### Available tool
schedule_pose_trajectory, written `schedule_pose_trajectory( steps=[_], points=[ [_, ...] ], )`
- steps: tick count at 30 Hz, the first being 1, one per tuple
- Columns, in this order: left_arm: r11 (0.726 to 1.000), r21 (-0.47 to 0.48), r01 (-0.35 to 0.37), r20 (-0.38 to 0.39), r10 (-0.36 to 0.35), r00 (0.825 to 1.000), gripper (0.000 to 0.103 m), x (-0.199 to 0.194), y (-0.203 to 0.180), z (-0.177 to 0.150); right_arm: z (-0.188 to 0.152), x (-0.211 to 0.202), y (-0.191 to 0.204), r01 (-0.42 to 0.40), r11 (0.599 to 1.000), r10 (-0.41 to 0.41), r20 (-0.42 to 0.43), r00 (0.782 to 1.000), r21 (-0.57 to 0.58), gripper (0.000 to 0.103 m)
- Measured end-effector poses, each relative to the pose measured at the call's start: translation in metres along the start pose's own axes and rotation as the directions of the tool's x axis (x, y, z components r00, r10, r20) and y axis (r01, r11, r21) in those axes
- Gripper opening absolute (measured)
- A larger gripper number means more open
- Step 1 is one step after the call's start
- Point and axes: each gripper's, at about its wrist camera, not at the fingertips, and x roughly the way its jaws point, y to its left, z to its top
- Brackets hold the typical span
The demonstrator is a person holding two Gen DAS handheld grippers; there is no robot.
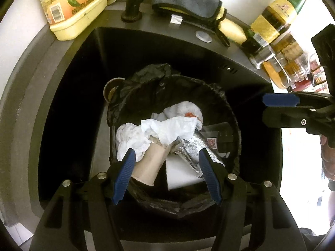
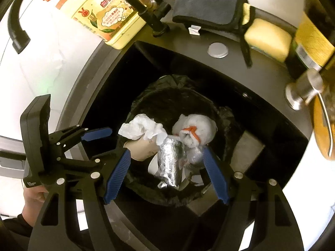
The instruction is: Collect trash
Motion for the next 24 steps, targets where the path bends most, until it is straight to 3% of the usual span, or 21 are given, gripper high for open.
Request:
schedule_pose_trajectory(
  steps=[11,18,24],
  points=[
    [0.999,0.049,-0.013,0.018,0.012,1.000,0.061,-0.027,-0.026,-0.020,-0.043,-0.038,-0.006,0.018,0.999,-0.021,0.062,0.998,0.043,0.072],
    [0.997,0.074,-0.025,0.046,0.022,0.999,0.061,-0.048,-0.059,-0.036,-0.090,-0.071,-0.022,0.028,0.997,-0.036,0.107,0.994,0.072,0.072],
    [0.994,0.097,-0.049,0.086,0.041,0.996,0.068,-0.069,-0.100,-0.057,-0.141,-0.109,-0.048,0.027,0.995,-0.043,0.163,0.986,0.098,0.074]
  ],
)
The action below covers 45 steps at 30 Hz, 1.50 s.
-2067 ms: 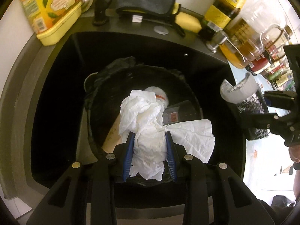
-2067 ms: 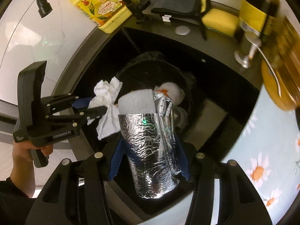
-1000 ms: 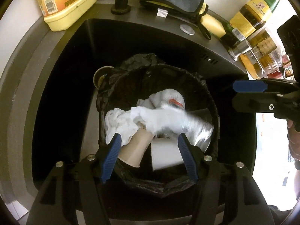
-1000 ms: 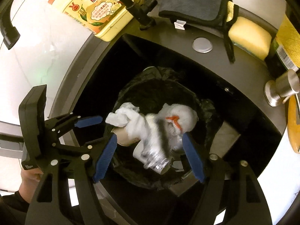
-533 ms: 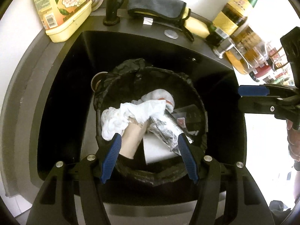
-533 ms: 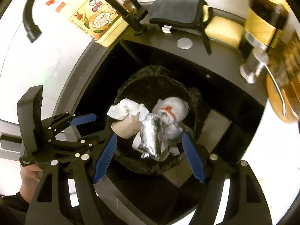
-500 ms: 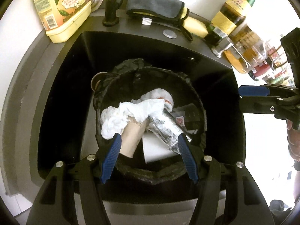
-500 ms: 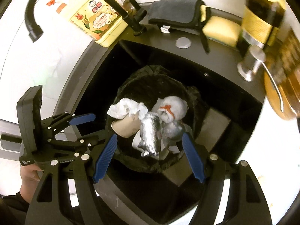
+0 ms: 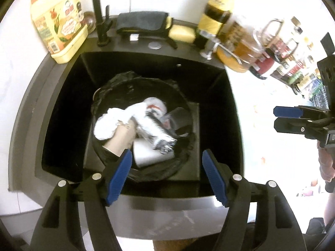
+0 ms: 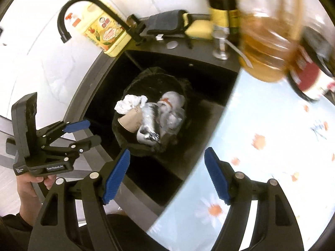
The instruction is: Collect trash
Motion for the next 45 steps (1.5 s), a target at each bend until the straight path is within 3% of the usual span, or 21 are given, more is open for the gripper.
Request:
schedule_pose_trajectory(
  steps=[6,9,17,22,25,28,33,39,45],
  points=[
    [1.000,0.024,-0.011,0.037,0.010,0.999,0.068,-0.023,-0.053,-0.020,-0.049,-0.050,-0.034,0.004,1.000,-0.005,0.056,0.998,0.023,0.078],
    [0.999,0.031,-0.020,0.058,0.018,0.998,0.078,-0.032,-0.078,-0.030,-0.074,-0.071,-0.050,0.007,0.999,-0.009,0.073,0.997,0.031,0.079],
    [0.999,0.041,-0.035,0.090,0.031,0.995,0.078,-0.055,-0.137,-0.062,-0.130,-0.121,-0.080,0.005,1.000,-0.008,0.113,0.994,0.030,0.079],
    [0.997,0.043,-0.058,0.114,0.053,0.992,0.084,-0.070,-0.173,-0.082,-0.166,-0.156,-0.090,-0.006,1.000,0.004,0.158,0.987,0.016,0.088],
    [0.999,0.027,-0.040,0.128,0.037,0.991,0.085,-0.078,-0.189,-0.093,-0.179,-0.171,-0.095,-0.003,1.000,-0.001,0.183,0.983,0.023,0.093],
    [0.999,0.022,-0.045,0.136,0.042,0.990,0.093,-0.083,-0.203,-0.102,-0.195,-0.186,-0.103,-0.014,1.000,0.008,0.208,0.978,0.028,0.098],
    [0.998,0.009,-0.068,0.162,0.066,0.985,0.095,-0.091,-0.222,-0.117,-0.217,-0.201,-0.107,0.002,1.000,-0.004,0.210,0.978,0.010,0.098],
    [0.991,0.061,-0.121,0.171,0.109,0.979,0.095,-0.095,-0.243,-0.132,-0.241,-0.212,-0.108,0.027,1.000,-0.028,0.225,0.974,0.008,0.098],
    [0.992,0.051,-0.115,0.164,0.105,0.981,0.095,-0.096,-0.249,-0.142,-0.253,-0.220,-0.110,0.043,0.999,-0.050,0.249,0.967,0.031,0.098]
  ],
)
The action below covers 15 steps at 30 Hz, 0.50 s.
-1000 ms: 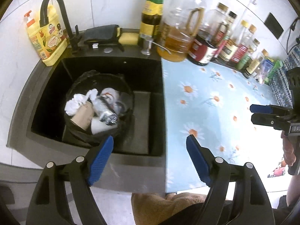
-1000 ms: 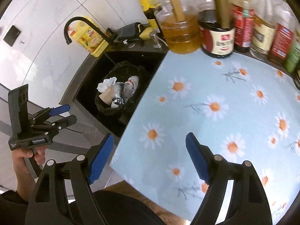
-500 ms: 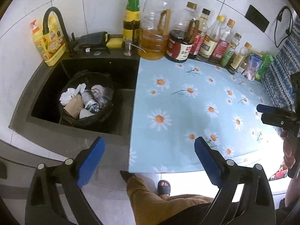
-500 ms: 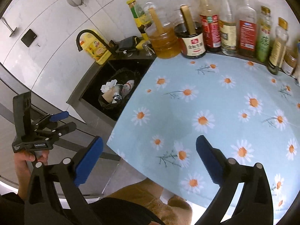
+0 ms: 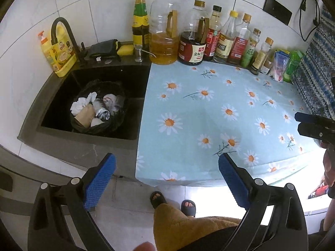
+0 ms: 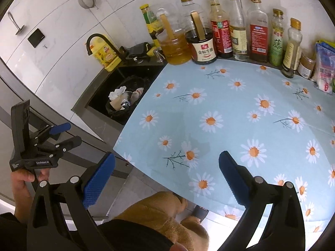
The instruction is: Collect trash
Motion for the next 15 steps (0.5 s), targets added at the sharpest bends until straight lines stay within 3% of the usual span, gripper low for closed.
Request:
schedule_pose_trajectory(
  steps=[15],
  points=[
    [0.999,-0.017,0.034,0.005,-0.034,0.999,0.096,-0.003,-0.006,-0.009,-0.013,-0.012,-0.006,0.035,0.999,-0.035,0.011,0.999,0.033,0.098]
  ],
)
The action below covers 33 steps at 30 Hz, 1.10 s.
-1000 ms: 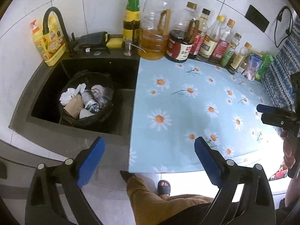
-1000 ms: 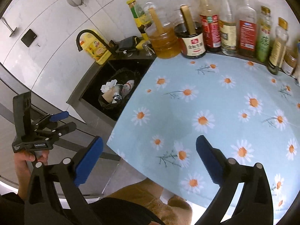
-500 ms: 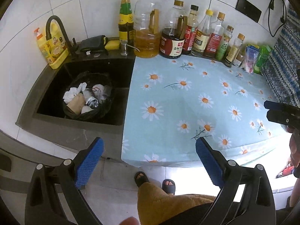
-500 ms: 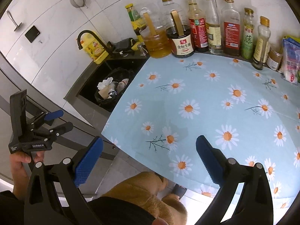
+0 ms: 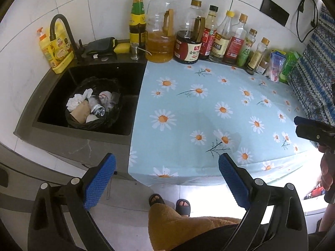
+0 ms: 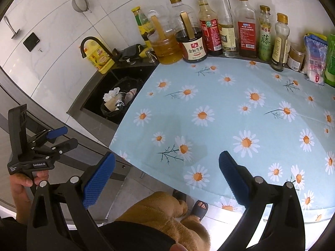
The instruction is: Collect trash
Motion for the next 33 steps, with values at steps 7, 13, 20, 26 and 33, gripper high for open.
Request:
schedule_pose_trajectory(
  steps=[7,13,20,26,33],
  points=[
    [1.000,-0.002,-0.012,-0.009,0.012,1.000,0.096,0.000,-0.005,-0.004,-0.002,0.001,-0.002,-0.004,1.000,0.004,-0.006,1.000,-0.002,0.098],
    [1.000,-0.004,-0.005,-0.014,0.005,1.000,0.096,0.001,-0.008,-0.007,-0.003,0.004,-0.002,-0.010,1.000,0.010,-0.012,1.000,-0.006,0.098],
    [1.000,-0.007,-0.010,-0.017,0.010,1.000,0.096,0.000,-0.006,-0.008,-0.005,0.004,0.000,-0.010,1.000,0.010,-0.017,1.000,-0.004,0.098],
    [1.000,0.003,-0.010,-0.018,0.011,1.000,0.096,0.000,-0.009,-0.009,-0.006,0.004,0.001,0.006,1.000,-0.006,-0.017,1.000,-0.011,0.098],
    [1.000,0.001,-0.014,-0.022,0.014,1.000,0.096,0.001,-0.008,-0.011,-0.007,0.004,0.003,0.011,1.000,-0.011,-0.023,1.000,-0.014,0.098]
  ],
)
